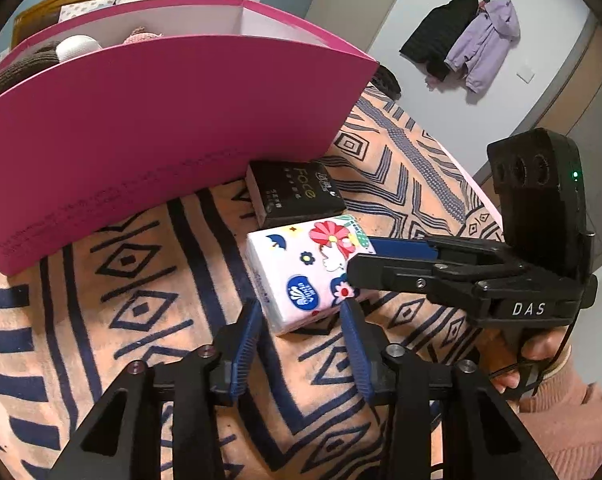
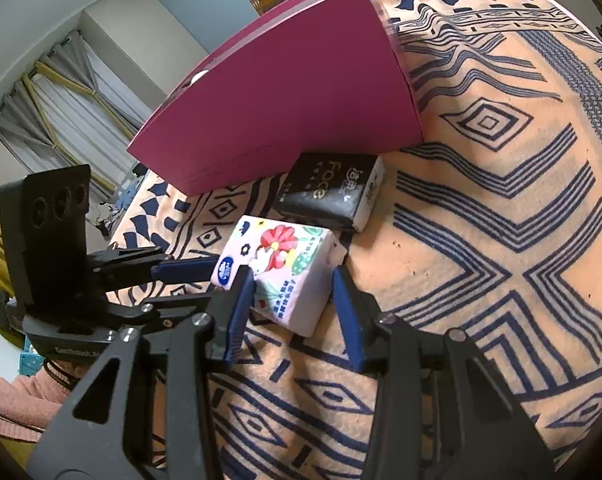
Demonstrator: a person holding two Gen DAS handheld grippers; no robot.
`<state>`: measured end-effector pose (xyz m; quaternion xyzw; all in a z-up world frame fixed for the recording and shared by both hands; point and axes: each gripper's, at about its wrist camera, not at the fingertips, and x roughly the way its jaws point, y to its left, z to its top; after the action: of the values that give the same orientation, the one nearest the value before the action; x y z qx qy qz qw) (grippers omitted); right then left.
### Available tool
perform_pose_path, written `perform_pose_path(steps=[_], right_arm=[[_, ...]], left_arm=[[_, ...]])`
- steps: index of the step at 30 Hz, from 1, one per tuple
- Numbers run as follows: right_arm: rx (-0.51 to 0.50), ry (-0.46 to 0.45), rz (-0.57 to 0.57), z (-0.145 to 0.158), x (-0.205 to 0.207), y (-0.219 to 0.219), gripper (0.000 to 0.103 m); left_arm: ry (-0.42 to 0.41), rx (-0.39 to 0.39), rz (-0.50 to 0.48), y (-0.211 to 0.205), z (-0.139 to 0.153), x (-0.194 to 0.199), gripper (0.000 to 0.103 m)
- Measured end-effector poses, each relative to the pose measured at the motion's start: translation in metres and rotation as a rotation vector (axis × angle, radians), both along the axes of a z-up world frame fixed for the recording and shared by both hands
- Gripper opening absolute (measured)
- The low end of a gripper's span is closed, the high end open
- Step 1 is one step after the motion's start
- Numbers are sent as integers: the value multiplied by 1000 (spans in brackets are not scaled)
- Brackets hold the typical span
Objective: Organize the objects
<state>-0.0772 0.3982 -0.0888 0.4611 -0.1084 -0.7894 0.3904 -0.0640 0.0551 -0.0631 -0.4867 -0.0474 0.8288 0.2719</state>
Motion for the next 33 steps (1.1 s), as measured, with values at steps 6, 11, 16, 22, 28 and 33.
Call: perform_pose_path(steps=[6, 11, 16, 22, 28, 33], right_arm=[[7, 19, -1, 5, 6, 0, 44], [17, 57, 2, 14, 11, -2, 44], [20, 92, 6, 26, 17, -1, 44], [15, 118, 6, 40, 19, -10, 44], [14, 143, 7, 48, 19, -8, 44], [14, 160, 8, 53, 17, -8, 44]], left_arm=[[7, 0, 5, 6, 4, 3, 37], [34, -10, 9, 8, 12, 9, 37], [67, -13, 10, 8, 23, 13, 37], [103, -13, 12, 9, 34, 17, 37], [122, -9, 12, 8, 42, 17, 37], [141, -14, 12, 10, 48, 17, 37]])
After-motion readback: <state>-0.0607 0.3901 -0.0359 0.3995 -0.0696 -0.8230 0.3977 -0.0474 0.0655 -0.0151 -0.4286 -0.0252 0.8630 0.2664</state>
